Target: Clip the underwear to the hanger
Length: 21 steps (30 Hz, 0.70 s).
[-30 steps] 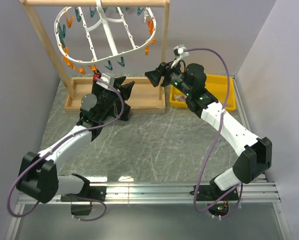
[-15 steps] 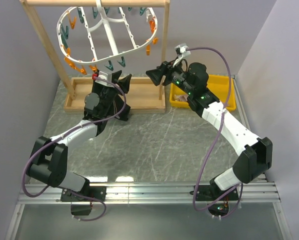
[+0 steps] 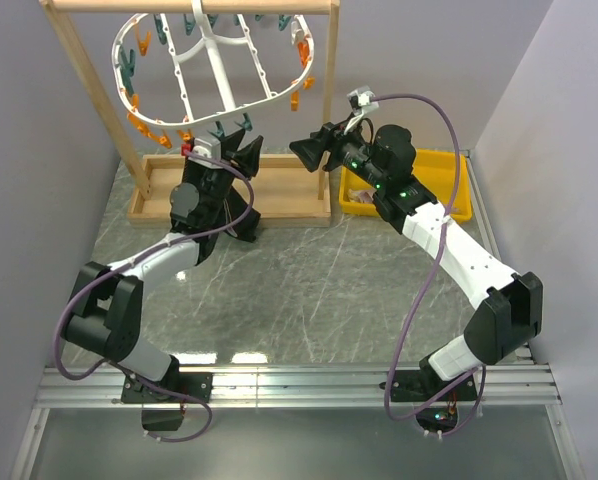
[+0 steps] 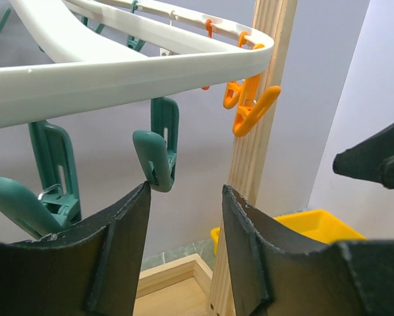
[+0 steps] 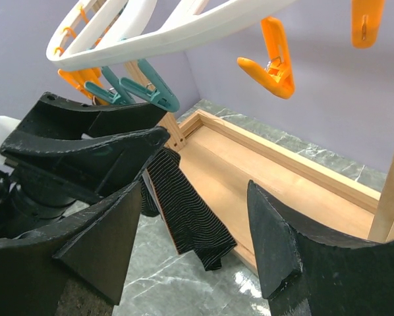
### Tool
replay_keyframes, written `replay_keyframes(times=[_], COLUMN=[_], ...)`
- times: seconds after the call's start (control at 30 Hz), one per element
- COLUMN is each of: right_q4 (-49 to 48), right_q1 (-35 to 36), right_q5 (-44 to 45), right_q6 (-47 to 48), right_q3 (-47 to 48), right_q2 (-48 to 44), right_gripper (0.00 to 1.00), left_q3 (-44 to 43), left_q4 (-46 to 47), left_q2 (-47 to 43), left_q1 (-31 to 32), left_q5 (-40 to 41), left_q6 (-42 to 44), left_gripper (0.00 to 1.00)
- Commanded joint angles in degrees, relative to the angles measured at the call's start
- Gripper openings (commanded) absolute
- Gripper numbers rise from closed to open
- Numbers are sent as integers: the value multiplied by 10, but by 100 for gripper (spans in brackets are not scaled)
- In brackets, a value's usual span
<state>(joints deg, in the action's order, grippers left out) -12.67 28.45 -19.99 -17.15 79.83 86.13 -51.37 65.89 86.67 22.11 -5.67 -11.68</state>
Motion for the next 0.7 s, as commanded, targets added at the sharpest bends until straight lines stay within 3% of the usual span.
replay_keyframes(times=[0.0, 0.3, 0.67], right_q4=[-27, -35, -49], right_q1=[-7, -12, -8], right_q5=[-8, -20, -44], right_q6=[-3, -12, -21], right_q3=[21, 21, 53], right_q2=[-3, 4, 28], right_gripper=[72, 72, 67], left_q3=[-31, -75, -66], left_q4=[42, 36, 34], left_q2=[15, 54, 24], left_q1=[-4, -15, -22], left_q5=[5, 17, -50], left_q6=[-4, -18, -26], left_gripper=[53, 55, 13])
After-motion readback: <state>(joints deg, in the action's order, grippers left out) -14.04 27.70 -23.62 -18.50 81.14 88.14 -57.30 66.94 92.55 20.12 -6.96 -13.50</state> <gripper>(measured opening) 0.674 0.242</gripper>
